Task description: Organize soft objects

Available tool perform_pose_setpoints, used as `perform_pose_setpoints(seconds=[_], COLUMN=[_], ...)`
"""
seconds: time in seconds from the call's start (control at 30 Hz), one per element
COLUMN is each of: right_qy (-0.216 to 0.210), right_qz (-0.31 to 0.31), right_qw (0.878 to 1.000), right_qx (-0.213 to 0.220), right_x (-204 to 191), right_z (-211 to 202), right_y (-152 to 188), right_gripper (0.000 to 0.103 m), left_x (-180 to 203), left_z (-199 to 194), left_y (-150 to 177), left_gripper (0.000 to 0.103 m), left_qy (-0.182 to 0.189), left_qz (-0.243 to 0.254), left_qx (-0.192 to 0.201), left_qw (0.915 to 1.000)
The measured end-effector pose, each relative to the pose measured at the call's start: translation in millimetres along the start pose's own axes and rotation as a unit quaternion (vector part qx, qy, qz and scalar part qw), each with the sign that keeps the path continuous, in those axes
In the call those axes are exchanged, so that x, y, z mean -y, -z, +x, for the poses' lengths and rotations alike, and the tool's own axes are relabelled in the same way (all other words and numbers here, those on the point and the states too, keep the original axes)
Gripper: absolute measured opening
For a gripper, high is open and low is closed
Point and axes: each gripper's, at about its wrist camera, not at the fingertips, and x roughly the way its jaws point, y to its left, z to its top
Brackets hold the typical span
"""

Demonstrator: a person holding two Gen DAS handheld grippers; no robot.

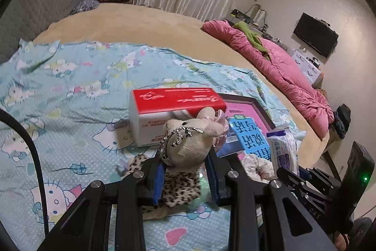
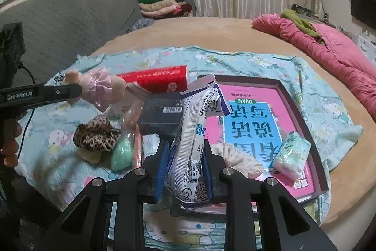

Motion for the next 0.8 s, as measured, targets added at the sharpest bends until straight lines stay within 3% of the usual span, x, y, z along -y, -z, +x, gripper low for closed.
perform_pose_setpoints(seconds=[0.8], right_qy=[0.001], right_qz=[0.078], right_qw=[0.993], right_qx=[0.092], right_x=[54], right_z=[-56], right_y=[-10], right_gripper=[0.027], left_x=[111], left_z=[-19], left_y=[-8], left_gripper=[0.032], left_qy=[0.006], left_qz=[0.076], left_qx=[0.016], left_qw=[0.997])
